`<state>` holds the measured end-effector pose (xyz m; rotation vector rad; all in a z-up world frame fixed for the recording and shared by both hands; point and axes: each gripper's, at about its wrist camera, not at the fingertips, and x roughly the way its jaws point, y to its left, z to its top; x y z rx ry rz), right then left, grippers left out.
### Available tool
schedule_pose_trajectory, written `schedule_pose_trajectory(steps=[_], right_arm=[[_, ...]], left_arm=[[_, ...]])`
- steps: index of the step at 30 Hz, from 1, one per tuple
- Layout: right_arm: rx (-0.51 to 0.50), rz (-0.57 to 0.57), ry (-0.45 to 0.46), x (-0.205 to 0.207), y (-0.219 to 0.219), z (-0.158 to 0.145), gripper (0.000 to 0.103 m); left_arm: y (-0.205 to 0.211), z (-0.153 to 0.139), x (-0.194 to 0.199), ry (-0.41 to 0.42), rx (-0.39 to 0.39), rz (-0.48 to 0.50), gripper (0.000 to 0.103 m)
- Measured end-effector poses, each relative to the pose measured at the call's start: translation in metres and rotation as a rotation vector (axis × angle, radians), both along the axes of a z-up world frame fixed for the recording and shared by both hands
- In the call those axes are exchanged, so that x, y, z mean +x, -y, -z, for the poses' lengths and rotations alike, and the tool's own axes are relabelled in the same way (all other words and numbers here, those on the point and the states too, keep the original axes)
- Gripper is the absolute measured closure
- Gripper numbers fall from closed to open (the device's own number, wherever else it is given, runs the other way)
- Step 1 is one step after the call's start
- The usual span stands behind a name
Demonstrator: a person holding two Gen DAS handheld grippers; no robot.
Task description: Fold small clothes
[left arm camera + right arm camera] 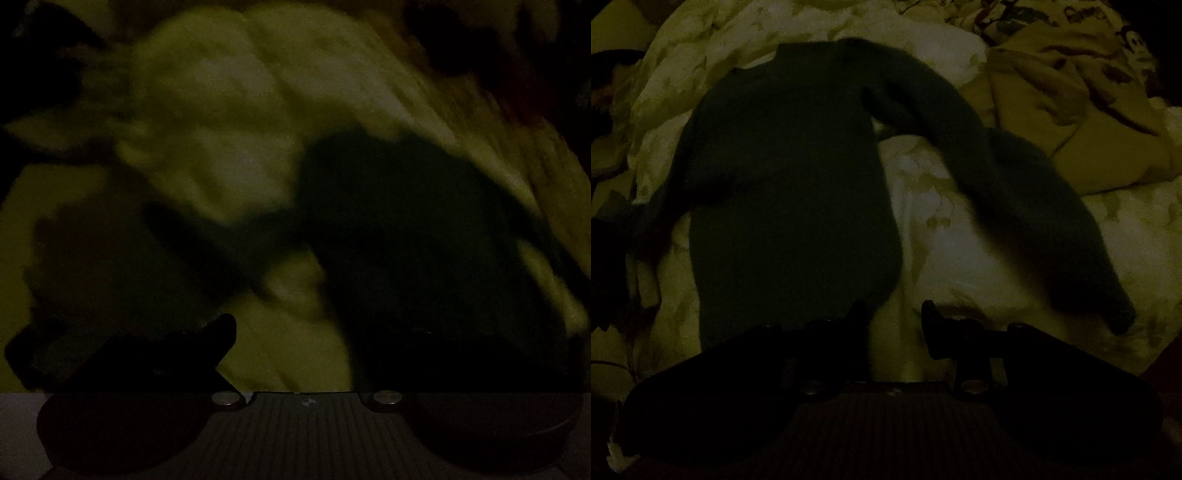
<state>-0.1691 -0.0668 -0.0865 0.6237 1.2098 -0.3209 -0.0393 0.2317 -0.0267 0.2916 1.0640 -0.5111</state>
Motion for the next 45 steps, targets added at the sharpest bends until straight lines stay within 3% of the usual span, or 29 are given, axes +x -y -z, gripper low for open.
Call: schedule_pose_trajectory(steps=[2, 4, 8, 12, 17, 19, 23, 28, 33, 36, 38, 45], right_arm=[[0.025, -0.034, -0.003, -0.002, -0.002, 0.004, 0.065], [0.029, -0.070, -0.014, -0.003, -0.008, 0.010, 0.065], [0.035, -0.085, -0.053, -0.006, -0.017, 0.021, 0.065], [0.032, -0.108, -0.070, -0.008, -0.023, 0.022, 0.059], [0.033, -0.115, -0.081, -0.007, -0.024, 0.023, 0.057], [0.032, -0.118, -0.085, -0.004, -0.024, 0.024, 0.057], [0.034, -0.126, -0.078, -0.002, -0.024, 0.022, 0.052], [0.037, -0.124, -0.046, -0.003, -0.017, 0.017, 0.052], [0.014, -0.185, -0.024, 0.008, -0.027, 0.018, 0.052], [0.034, -0.229, -0.010, 0.016, -0.035, 0.023, 0.051], [0.029, -0.271, 0.003, 0.021, -0.044, 0.026, 0.044], [0.063, -0.384, 0.059, 0.043, -0.078, 0.040, 0.044]], left_arm=[[0.003, 0.028, -0.016, -0.102, -0.010, 0.019, 0.000], [0.004, 0.052, -0.027, -0.140, -0.001, 0.033, 0.000], [0.015, 0.107, -0.038, -0.201, 0.107, 0.089, 0.000], [0.021, 0.116, -0.040, -0.231, 0.015, 0.090, 0.000], [0.031, 0.126, -0.042, -0.266, 0.035, 0.068, 0.002], [0.027, 0.125, -0.038, -0.275, 0.038, 0.028, 0.029], [-0.007, 0.090, -0.024, -0.315, -0.098, -0.111, 0.032], [-0.062, 0.027, -0.002, -0.177, -0.172, -0.242, 0.033], [-0.087, 0.034, 0.046, -0.131, -0.126, -0.360, 0.033], [-0.071, 0.038, 0.052, -0.103, -0.071, -0.326, 0.032], [-0.069, 0.043, 0.056, -0.108, -0.064, -0.345, 0.032], [-0.060, 0.051, 0.056, -0.127, -0.046, -0.342, 0.032]])
